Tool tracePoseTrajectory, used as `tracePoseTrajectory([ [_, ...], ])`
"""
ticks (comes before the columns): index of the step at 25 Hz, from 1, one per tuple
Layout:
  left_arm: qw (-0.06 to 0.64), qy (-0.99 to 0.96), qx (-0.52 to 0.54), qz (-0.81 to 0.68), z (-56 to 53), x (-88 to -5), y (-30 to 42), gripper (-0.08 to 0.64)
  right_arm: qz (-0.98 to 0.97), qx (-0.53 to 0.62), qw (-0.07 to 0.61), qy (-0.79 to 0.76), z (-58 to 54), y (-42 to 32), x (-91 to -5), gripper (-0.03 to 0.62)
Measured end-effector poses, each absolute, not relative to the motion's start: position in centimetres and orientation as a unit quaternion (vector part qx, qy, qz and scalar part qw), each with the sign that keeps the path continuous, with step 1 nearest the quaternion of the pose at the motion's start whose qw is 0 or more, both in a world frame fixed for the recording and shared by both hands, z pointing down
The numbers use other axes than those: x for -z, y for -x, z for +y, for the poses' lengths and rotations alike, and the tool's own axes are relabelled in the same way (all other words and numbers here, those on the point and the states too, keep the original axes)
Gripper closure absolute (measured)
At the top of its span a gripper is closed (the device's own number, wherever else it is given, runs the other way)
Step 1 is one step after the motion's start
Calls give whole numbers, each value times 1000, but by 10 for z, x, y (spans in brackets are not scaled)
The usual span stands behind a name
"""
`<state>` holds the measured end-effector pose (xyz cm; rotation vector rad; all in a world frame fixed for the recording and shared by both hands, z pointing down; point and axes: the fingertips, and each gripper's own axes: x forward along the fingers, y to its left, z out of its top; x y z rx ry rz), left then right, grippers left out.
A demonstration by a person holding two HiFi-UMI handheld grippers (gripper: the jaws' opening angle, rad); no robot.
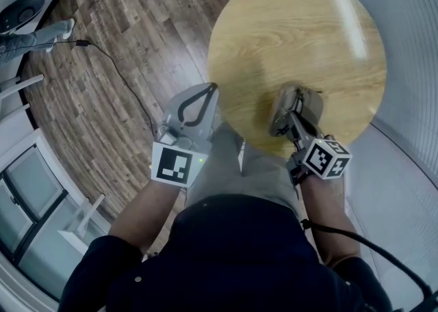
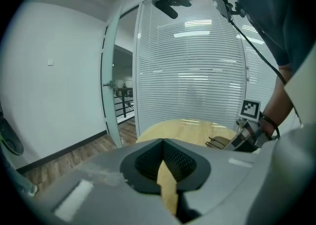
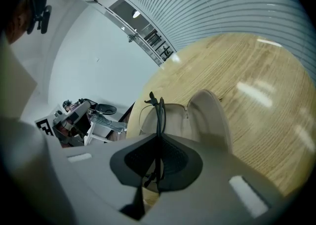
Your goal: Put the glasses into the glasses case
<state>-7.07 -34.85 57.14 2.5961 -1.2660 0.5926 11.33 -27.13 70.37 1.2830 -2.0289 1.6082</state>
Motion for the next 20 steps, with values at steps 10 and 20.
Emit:
tracePoseTrajectory([
  [10, 108, -871, -203, -433, -356, -586, 84, 554, -669, -579, 142, -444, -275, -111, -726, 569],
  [20, 111, -865, -204, -445, -354, -588, 104, 555, -648, -597, 163, -444, -273, -105, -739, 569],
])
